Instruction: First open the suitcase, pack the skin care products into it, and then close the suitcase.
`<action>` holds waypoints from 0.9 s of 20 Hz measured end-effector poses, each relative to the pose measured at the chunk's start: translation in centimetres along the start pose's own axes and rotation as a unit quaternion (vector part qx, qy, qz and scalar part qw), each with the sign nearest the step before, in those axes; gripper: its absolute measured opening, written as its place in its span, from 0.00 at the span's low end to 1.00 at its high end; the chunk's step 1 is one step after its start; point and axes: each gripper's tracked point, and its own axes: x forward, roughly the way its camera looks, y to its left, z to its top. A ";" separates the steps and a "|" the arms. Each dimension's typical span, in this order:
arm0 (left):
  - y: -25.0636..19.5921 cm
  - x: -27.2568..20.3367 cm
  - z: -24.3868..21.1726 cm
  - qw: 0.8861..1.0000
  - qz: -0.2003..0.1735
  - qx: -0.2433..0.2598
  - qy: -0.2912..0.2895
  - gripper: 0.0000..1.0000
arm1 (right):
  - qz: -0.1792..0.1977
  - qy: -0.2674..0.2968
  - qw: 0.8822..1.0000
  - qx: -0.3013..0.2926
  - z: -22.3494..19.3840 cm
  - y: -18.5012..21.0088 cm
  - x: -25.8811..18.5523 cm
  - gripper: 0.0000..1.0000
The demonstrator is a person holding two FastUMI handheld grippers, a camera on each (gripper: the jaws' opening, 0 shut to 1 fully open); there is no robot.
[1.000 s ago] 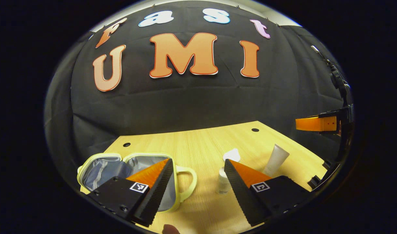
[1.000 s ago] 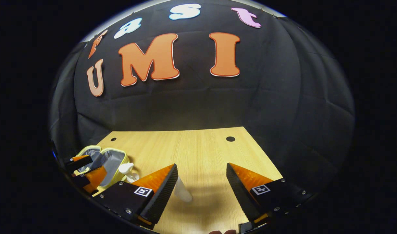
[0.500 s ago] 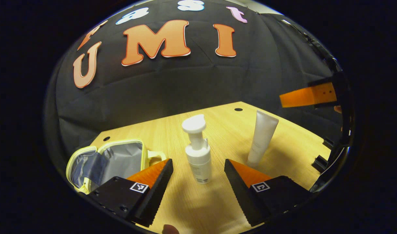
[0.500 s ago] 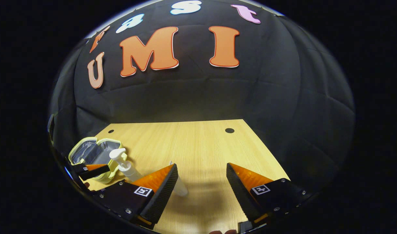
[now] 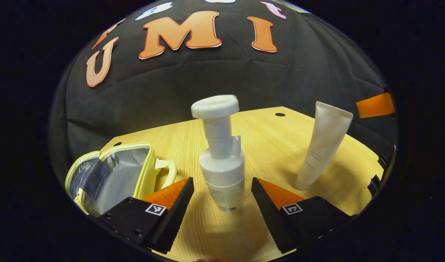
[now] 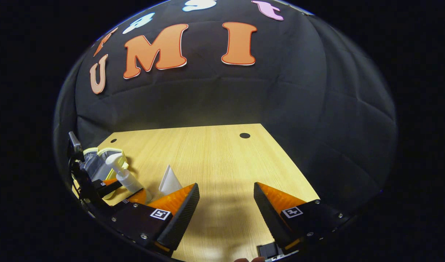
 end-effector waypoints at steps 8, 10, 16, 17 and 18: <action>-0.6 1.7 -0.3 1.000 -0.007 -0.023 0.013 0.60 | 0.015 0.007 1.000 -0.016 -1.0 1.1 -0.6 0.96; -0.7 1.0 -0.2 0.999 -0.015 -0.038 0.027 0.60 | 0.033 0.003 0.999 -0.012 -0.9 2.2 -1.3 0.95; 1.7 -4.0 3.0 0.999 -0.021 -0.032 0.033 0.59 | 0.073 0.014 0.997 -0.020 -1.0 5.6 -1.3 0.95; 2.1 -5.0 3.6 0.999 -0.024 -0.034 0.032 0.59 | 0.084 0.015 0.996 -0.020 -1.1 6.4 -1.5 0.95; 2.7 -6.0 4.0 0.999 -0.024 -0.033 0.033 0.60 | 0.093 0.016 0.995 -0.022 -1.2 7.2 -1.5 0.96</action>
